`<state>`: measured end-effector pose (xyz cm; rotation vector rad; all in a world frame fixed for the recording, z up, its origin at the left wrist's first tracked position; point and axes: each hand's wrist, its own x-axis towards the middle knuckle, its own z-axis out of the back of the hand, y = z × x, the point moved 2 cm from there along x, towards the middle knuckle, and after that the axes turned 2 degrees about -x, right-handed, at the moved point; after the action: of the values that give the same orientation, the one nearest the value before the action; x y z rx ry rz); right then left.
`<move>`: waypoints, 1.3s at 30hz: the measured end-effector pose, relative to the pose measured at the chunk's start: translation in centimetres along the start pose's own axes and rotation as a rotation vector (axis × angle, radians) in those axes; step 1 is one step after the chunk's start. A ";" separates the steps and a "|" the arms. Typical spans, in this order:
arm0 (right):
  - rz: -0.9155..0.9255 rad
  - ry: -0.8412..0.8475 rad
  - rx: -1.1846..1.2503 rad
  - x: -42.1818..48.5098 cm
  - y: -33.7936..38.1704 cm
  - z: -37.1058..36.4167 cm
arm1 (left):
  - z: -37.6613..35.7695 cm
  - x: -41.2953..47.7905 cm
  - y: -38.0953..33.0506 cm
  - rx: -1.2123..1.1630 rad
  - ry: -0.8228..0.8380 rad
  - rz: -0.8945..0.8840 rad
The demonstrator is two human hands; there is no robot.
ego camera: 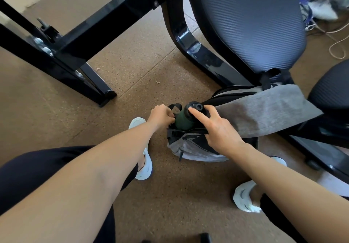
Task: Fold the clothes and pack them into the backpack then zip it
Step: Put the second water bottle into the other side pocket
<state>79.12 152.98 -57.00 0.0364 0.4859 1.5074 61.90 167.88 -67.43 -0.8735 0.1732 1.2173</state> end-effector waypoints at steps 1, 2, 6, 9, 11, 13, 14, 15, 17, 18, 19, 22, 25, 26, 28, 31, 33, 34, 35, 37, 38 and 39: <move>-0.008 -0.005 0.005 0.0 0.0 0.1 | 0.3 0.1 0.1 -0.056 -0.007 0.016; -0.015 -0.008 0.007 0.1 -0.1 0.2 | 0.6 0.2 0.0 -0.118 -0.008 0.025; -0.032 -0.018 -0.001 0.2 -0.2 0.1 | 1.3 0.3 -0.3 -0.286 0.039 0.005; -0.038 -0.021 0.008 0.3 -0.5 -0.1 | 1.1 0.0 0.6 -0.464 0.083 0.037; -0.039 -0.022 0.011 0.3 -0.5 -0.1 | 0.9 -0.3 1.2 -0.566 0.154 0.070; -0.042 -0.021 0.014 0.3 -0.4 0.1 | 0.8 -0.7 1.8 -0.647 0.227 0.159; -0.041 -0.019 0.016 0.3 -0.4 0.1 | 0.7 -0.9 2.1 -0.691 0.264 0.212; -0.039 -0.018 0.021 0.3 -0.3 0.2 | 0.5 -1.0 2.4 -0.727 0.295 0.249; -0.032 -0.020 0.029 0.3 -0.4 0.2 | 0.1 -1.0 2.8 -0.761 0.327 0.280; -0.029 -0.020 0.028 0.3 -0.4 0.2 | 0.0 -1.0 3.0 -0.762 0.331 0.284; -0.028 -0.021 0.027 0.2 -0.4 0.1 | -0.1 -1.1 3.1 -0.755 0.326 0.285; -0.023 -0.018 0.028 0.2 -0.5 0.0 | -0.6 -1.5 2.6 -0.722 0.279 0.278; -0.001 -0.005 0.014 0.2 -0.4 -0.3 | -1.6 -1.3 2.3 -0.501 0.162 0.210; -0.001 -0.005 0.014 0.2 -0.4 -0.4 | -1.7 -1.1 2.4 -0.414 0.088 0.185; -0.013 -0.016 0.024 0.3 -0.4 -0.2 | -1.5 -0.8 2.3 -0.446 -0.011 0.187; -0.019 -0.023 0.028 0.3 -0.5 0.0 | -0.7 -1.0 1.3 -0.701 0.038 0.197; -0.012 -0.023 0.028 0.2 -0.6 0.0 | -0.6 -1.0 1.3 -0.684 0.079 0.151; -0.009 -0.023 0.027 0.1 -0.6 -0.1 | -0.7 -1.0 1.5 -0.645 0.070 0.130; -0.007 -0.022 0.027 0.1 -0.6 -0.1 | -0.6 -1.0 1.5 -0.578 0.056 0.103; -0.003 -0.021 0.025 0.1 -0.7 -0.2 | -0.1 -0.8 1.3 -0.311 0.000 0.000; -0.001 -0.019 0.024 0.1 -0.7 -0.2 | 0.2 -0.6 1.0 -0.148 -0.013 -0.069; 0.002 -0.014 0.022 0.2 -0.7 -0.3 | 0.7 -0.7 0.3 -0.008 -0.009 -0.131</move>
<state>79.65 153.02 -57.54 0.0645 0.4911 1.5026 61.19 167.83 -66.72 -0.8730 0.1024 1.1007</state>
